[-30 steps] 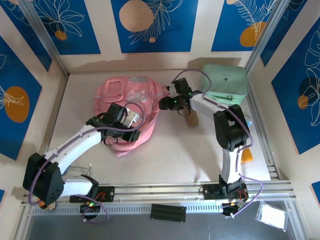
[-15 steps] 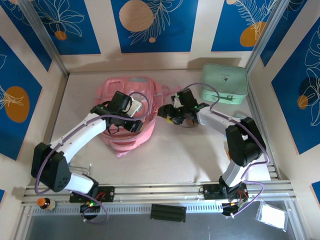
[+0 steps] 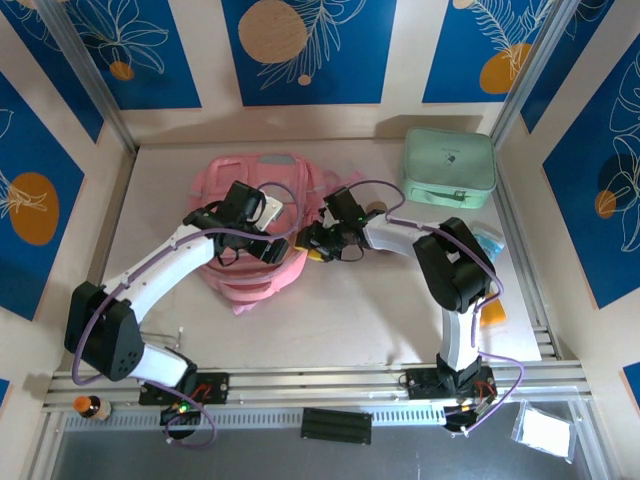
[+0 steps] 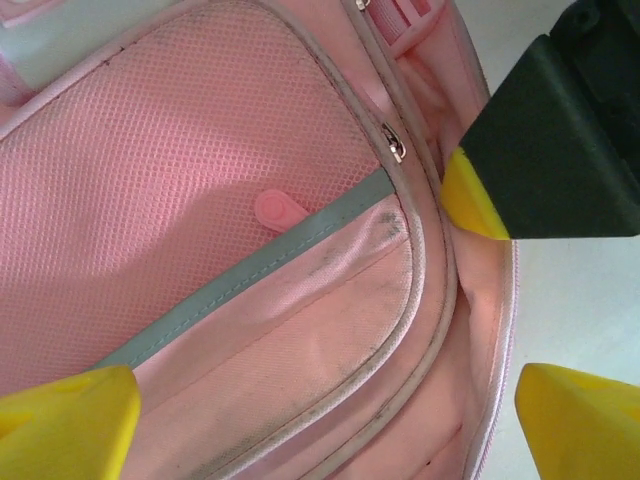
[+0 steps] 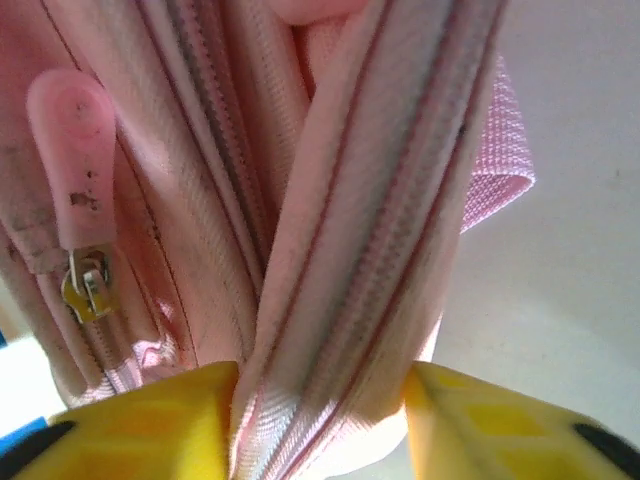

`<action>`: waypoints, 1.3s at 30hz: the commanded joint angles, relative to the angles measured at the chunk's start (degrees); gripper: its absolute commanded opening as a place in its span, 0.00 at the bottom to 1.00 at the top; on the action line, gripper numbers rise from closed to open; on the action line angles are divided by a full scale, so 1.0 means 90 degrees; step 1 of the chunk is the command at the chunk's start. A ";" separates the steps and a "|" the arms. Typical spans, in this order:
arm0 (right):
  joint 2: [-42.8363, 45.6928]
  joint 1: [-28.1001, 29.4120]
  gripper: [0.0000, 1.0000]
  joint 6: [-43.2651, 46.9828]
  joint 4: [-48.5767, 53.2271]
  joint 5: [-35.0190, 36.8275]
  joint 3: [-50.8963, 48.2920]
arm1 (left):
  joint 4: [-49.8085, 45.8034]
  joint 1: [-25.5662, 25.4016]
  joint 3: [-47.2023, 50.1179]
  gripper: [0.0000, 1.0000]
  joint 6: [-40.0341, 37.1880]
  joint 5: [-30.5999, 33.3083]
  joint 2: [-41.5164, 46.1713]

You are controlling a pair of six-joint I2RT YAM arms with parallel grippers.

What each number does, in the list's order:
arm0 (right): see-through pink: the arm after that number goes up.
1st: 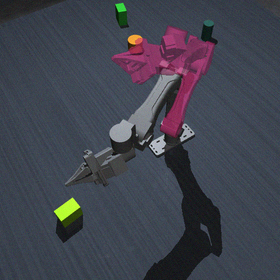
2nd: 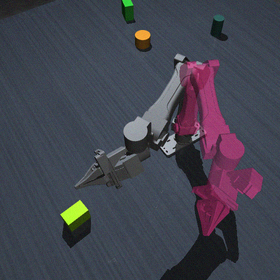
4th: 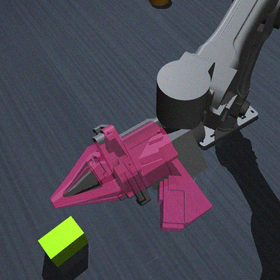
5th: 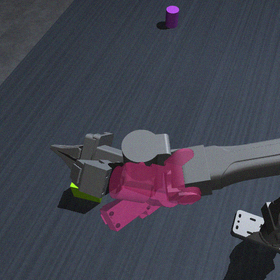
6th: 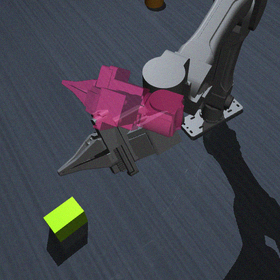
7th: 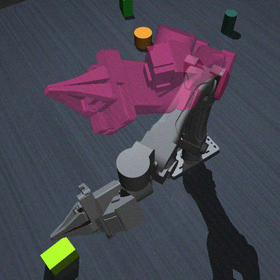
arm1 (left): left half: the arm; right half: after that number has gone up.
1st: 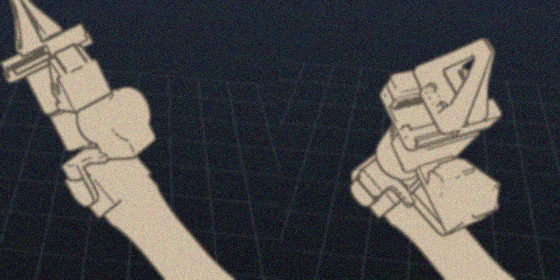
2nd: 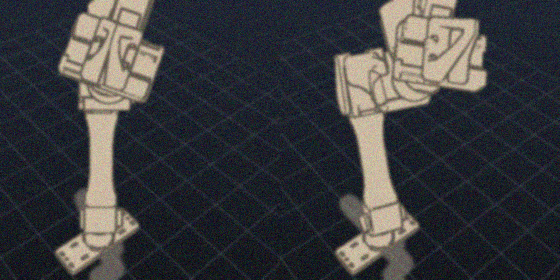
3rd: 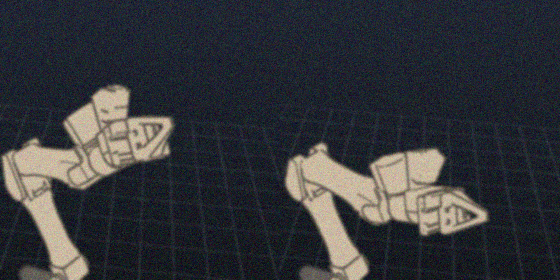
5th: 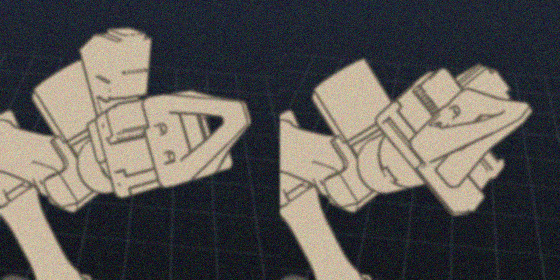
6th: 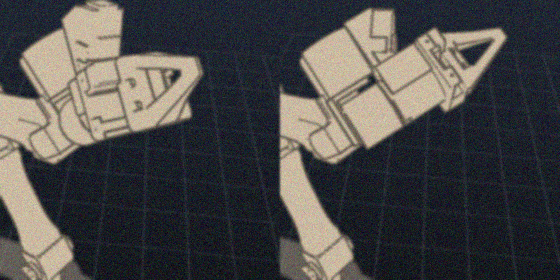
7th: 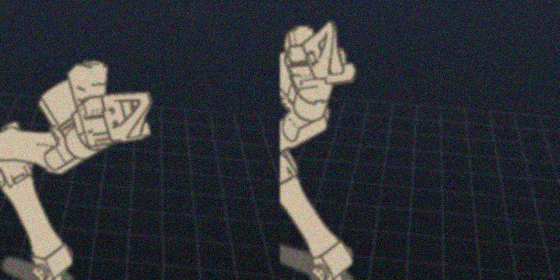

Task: Pack the student bag
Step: Move the student bag to the center of the table, then pick up the student bag from the center of the table.

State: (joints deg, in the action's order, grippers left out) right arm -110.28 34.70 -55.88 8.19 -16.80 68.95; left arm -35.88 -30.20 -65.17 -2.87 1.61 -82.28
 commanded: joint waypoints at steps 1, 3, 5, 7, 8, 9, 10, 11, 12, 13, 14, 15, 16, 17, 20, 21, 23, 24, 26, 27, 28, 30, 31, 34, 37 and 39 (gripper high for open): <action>0.0108 -0.0056 0.34 0.0054 0.0004 -0.0138 -0.0143 | 0.0075 -0.0063 -0.0128 0.97 0.0071 0.0061 0.0003; 0.0243 -0.0109 0.27 0.0138 -0.0049 -0.0083 -0.0409 | 0.0114 -0.0072 -0.0094 0.98 -0.0036 -0.0207 -0.0026; 0.0360 -0.0195 0.22 0.0206 -0.0094 -0.0119 -0.0696 | 0.0134 -0.0177 -0.0117 1.00 -0.0306 -0.0509 -0.0103; 0.0458 -0.0284 0.18 0.0287 -0.0117 -0.0175 -0.0940 | 0.0116 -0.0343 -0.0147 1.00 -0.0550 -0.0321 -0.0215; 0.0534 -0.0333 0.16 0.0318 -0.0126 -0.0175 -0.1084 | 0.0085 -0.0409 -0.0194 1.00 -0.0653 -0.0161 -0.0298; 0.0607 -0.0368 0.16 0.0352 -0.0133 -0.0162 -0.1206 | 0.0041 -0.0456 -0.0237 1.00 -0.0715 -0.0024 -0.0385; 0.0695 -0.0410 0.15 0.0394 -0.0126 -0.0118 -0.1335 | -0.0027 -0.0503 -0.0302 0.99 -0.0784 0.0122 -0.0496; 0.0778 -0.0451 0.15 0.0425 -0.0113 -0.0067 -0.1455 | -0.0088 -0.0549 -0.0355 0.98 -0.0849 0.0249 -0.0604; 0.0836 -0.0479 0.15 0.0460 -0.0109 -0.0030 -0.1542 | -0.0124 -0.0610 -0.0396 0.96 -0.0921 0.0351 -0.0683; 0.0897 -0.0512 0.15 0.0477 -0.0090 -0.0019 -0.1613 | -0.0152 -0.0673 -0.0419 0.95 -0.0995 0.0460 -0.0786; 0.0940 -0.0542 0.15 0.0503 -0.0079 -0.0022 -0.1676 | -0.0173 -0.0728 -0.0441 0.93 -0.1062 0.0538 -0.0874; 0.0971 -0.0561 0.15 0.0524 -0.0071 -0.0018 -0.1716 | -0.0188 -0.0781 -0.0457 0.91 -0.1107 0.0623 -0.0949; 0.0998 -0.0569 0.15 0.0542 -0.0051 -0.0002 -0.1746 | -0.0202 -0.0834 -0.0483 0.90 -0.1134 0.0720 -0.1027; 0.1020 -0.0574 0.15 0.0570 -0.0039 0.0003 -0.1771 | -0.0222 -0.0881 -0.0514 0.88 -0.1179 0.0803 -0.1113; 0.1050 -0.0574 0.15 0.0593 -0.0031 0.0027 -0.1801 | -0.0218 -0.1013 -0.0591 0.85 -0.1287 0.1081 -0.1336; 0.1045 -0.0574 0.15 0.0593 -0.0031 0.0030 -0.1801 | -0.0199 -0.1052 -0.0614 0.84 -0.1324 0.1184 -0.1393; 0.1061 -0.0574 0.15 0.0588 -0.0040 0.0040 -0.1792 | -0.0174 -0.1121 -0.0652 0.82 -0.1417 0.1383 -0.1525; 0.1076 -0.0574 0.15 0.0590 -0.0040 0.0047 -0.1794 | -0.0182 -0.1141 -0.0669 0.81 -0.1452 0.1443 -0.1578; 0.1099 -0.0574 0.15 0.0579 -0.0040 0.0079 -0.1792 | -0.0174 -0.1184 -0.0715 0.80 -0.1548 0.1607 -0.1727; 0.1108 -0.0574 0.15 0.0584 -0.0038 0.0097 -0.1792 | -0.0173 -0.1200 -0.0741 0.78 -0.1574 0.1708 -0.1786; 0.1118 -0.0574 0.15 0.0584 -0.0040 0.0122 -0.1792 | -0.0190 -0.1200 -0.0788 0.73 -0.1618 0.1812 -0.1856; 0.1184 -0.0574 0.15 0.0536 -0.0076 0.0193 -0.1843 | -0.0310 -0.1215 -0.0961 0.63 -0.1663 0.1948 -0.1972; 0.1242 -0.0574 0.15 0.0537 -0.0141 0.0223 -0.1891 | -0.0364 -0.1215 -0.1059 0.57 -0.1668 0.2051 -0.2013; 0.1413 -0.0589 0.16 0.0633 -0.0279 0.0216 -0.1950 | -0.0398 -0.1207 -0.1251 0.36 -0.1612 0.2034 -0.1954; 0.1702 -0.0613 0.22 0.0787 -0.0521 0.0170 -0.2013 | -0.0295 -0.1215 -0.1261 0.22 -0.1577 0.1617 -0.1654; 0.1988 -0.0665 0.29 0.0828 -0.0697 0.0194 -0.2086 | -0.0192 -0.1210 -0.1186 0.10 -0.1565 0.1216 -0.1367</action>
State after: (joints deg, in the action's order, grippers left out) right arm -96.40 29.19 -50.02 2.46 -14.83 51.59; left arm -39.59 -42.02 -74.74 -17.74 14.68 -98.59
